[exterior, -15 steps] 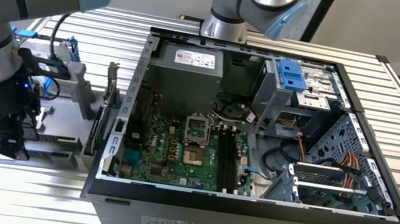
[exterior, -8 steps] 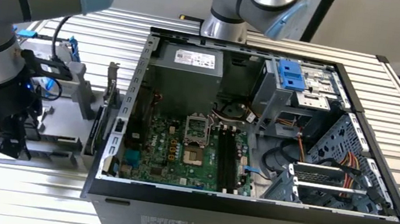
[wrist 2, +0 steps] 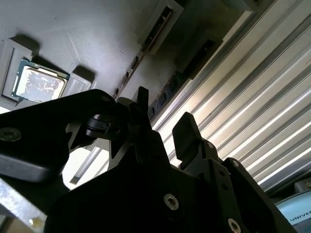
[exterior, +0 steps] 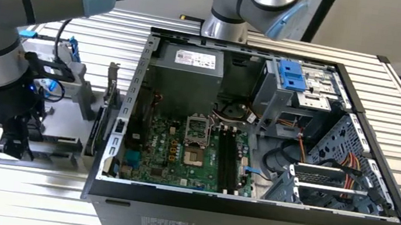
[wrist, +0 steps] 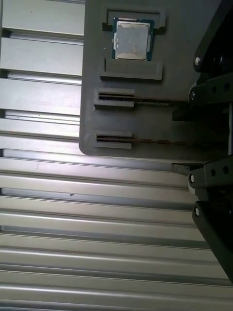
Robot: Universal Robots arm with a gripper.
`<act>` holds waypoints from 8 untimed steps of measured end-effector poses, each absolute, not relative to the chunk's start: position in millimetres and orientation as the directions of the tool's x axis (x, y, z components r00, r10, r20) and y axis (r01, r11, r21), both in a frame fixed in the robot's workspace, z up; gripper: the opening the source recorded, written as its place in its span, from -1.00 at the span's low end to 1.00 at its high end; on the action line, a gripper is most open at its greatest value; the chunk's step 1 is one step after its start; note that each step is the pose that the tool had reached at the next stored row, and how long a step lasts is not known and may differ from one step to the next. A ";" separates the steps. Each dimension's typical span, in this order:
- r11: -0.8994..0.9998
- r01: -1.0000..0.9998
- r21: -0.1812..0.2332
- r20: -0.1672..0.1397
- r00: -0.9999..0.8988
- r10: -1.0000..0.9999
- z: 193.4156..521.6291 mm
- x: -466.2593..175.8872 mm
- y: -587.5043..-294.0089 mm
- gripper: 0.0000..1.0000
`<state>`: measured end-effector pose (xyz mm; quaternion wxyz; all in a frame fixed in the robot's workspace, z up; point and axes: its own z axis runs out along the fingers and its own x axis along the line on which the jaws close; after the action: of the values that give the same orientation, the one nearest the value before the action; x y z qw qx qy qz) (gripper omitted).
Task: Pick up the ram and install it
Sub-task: 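Pick up the ram and move it above insertion slot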
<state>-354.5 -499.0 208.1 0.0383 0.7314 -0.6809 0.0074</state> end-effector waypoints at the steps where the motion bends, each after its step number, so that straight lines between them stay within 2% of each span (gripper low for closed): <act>1: -0.070 -0.997 0.046 0.063 0.073 -0.995 207.3 -354.5 -498.6 1.00; 8: -0.069 -0.997 0.046 0.063 0.072 -0.995 201.7 -354.0 -495.7 1.00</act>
<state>-354.0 -495.7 201.7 0.0383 0.7310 -0.6813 0.0074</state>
